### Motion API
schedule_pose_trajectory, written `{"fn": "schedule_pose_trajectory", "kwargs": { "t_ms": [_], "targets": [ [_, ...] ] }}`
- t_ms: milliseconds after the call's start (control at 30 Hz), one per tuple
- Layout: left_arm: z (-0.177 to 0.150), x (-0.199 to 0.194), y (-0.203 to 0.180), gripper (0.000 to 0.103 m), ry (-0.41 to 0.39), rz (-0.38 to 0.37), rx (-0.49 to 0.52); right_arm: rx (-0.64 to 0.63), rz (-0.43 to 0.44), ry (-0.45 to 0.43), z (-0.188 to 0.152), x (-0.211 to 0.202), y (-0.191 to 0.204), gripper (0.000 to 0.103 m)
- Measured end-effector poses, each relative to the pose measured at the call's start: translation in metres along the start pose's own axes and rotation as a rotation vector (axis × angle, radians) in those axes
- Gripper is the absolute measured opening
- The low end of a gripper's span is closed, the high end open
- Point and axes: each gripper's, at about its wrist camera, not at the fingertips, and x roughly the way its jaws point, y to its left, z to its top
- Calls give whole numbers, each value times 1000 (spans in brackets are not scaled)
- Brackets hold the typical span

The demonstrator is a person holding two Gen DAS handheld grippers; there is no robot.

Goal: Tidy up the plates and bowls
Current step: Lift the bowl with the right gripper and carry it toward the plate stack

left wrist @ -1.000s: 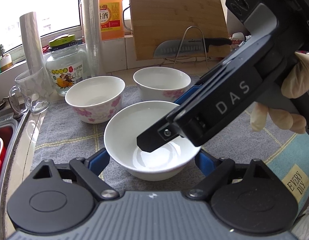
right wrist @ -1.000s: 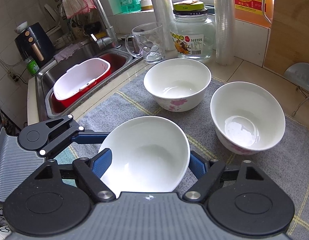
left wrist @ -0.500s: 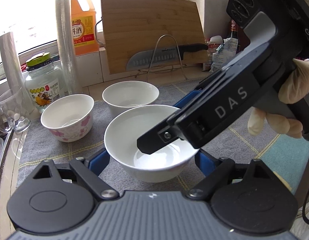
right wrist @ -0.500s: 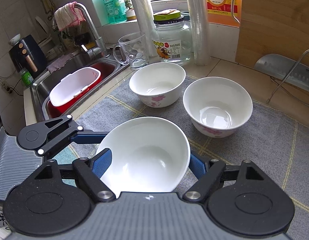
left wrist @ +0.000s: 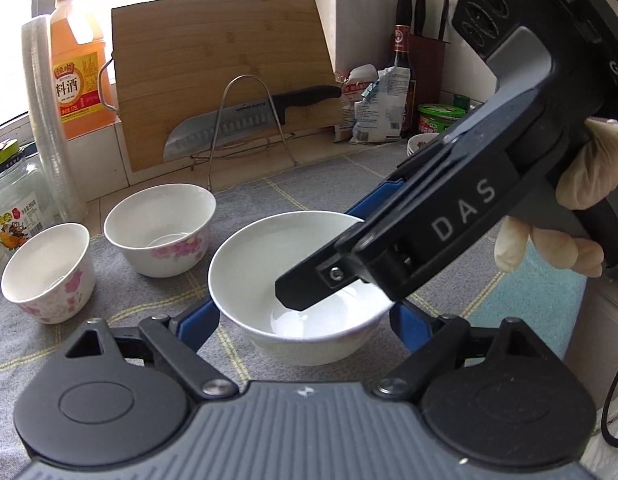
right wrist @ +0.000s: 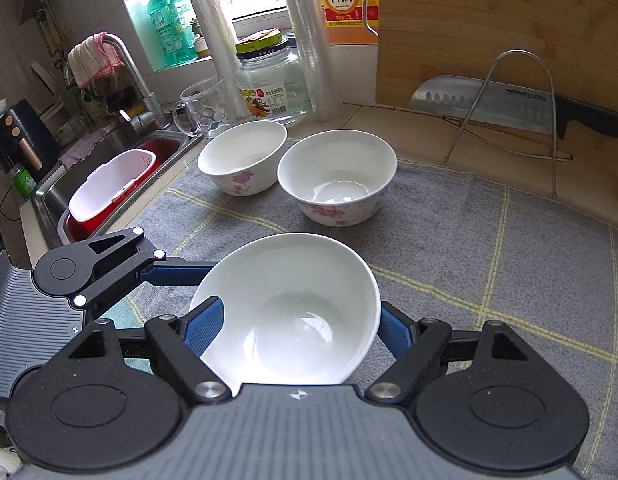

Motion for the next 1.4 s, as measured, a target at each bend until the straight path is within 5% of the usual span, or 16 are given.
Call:
{"fn": "schedule_pose_trajectory", "kwargs": {
  "t_ms": [967, 1133, 1400],
  "targets": [
    [1, 25, -34, 91, 55, -111, 39, 95, -63, 46, -39, -22, -34, 87],
    [0, 27, -36, 94, 66, -109, 76, 92, -58, 39, -40, -23, -32, 102],
    [-3, 15, -28, 100, 66, -124, 45, 77, -76, 31, -36, -25, -29, 103]
  ]
}}
